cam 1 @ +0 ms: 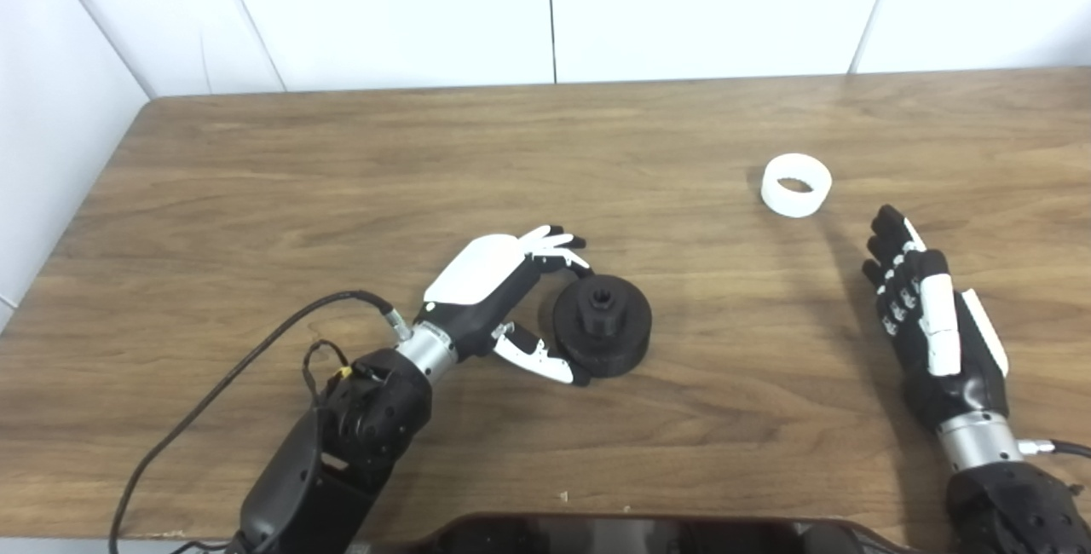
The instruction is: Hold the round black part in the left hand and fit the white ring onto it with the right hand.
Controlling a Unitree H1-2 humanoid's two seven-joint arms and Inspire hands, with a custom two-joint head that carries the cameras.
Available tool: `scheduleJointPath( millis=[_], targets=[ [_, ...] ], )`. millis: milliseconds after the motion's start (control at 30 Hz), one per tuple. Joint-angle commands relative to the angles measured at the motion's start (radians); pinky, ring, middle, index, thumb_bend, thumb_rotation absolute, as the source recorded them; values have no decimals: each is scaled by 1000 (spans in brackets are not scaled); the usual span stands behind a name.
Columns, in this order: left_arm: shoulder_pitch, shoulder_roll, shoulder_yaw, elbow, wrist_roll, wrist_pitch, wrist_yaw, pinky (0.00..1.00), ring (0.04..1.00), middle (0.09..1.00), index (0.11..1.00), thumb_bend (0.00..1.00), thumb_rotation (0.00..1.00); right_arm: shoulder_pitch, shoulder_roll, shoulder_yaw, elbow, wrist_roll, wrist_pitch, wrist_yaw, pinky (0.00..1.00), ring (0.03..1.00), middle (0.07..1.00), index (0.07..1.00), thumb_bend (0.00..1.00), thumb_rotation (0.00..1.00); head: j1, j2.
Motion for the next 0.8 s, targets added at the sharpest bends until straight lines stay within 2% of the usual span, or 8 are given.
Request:
scheduleJointPath(
  millis=[0, 300, 333, 400, 533, 600, 733, 767],
  targets=[
    [11, 4, -9, -7, -2, -3, -21, 881, 978, 916, 669, 837, 298, -2, -2, -4, -21, -1, 7, -7, 1000, 1000, 988, 979, 603, 1000, -1, 1],
    [32, 13, -7, -22, 5, 0, -26, 874, 973, 918, 669, 826, 297, -21, 4, -26, -53, 12, 34, -30, 996, 1000, 991, 966, 645, 1000, -13, 3],
    [34, 16, -6, -22, 7, -3, -25, 879, 973, 919, 675, 827, 295, -34, 7, -38, -74, 3, 52, -50, 918, 971, 966, 933, 631, 764, -18, 2],
    [36, 20, -5, -17, 7, -10, -22, 875, 971, 918, 678, 831, 293, -68, -14, -47, -104, -89, 63, -89, 786, 907, 923, 889, 689, 554, -21, 2],
    [37, 20, 0, -9, 7, -16, -21, 872, 968, 917, 679, 832, 290, -157, -91, -24, -119, -339, 68, -144, 723, 828, 862, 806, 761, 364, -22, -2],
    [37, 19, 2, -5, 6, -20, -21, 871, 969, 916, 679, 829, 293, -202, -122, -2, -113, -446, 89, -154, 670, 812, 855, 775, 807, 353, -22, -3],
    [41, 17, 5, -4, 6, -22, -22, 875, 972, 917, 678, 826, 290, -299, -178, 56, -74, -575, 127, -131, 821, 908, 884, 756, 851, 380, -25, -3],
    [41, 16, 6, -5, 7, -21, -22, 877, 972, 916, 675, 826, 290, -315, -185, 66, -61, -585, 128, -127, 918, 955, 900, 751, 863, 371, -24, -4]
  ],
)
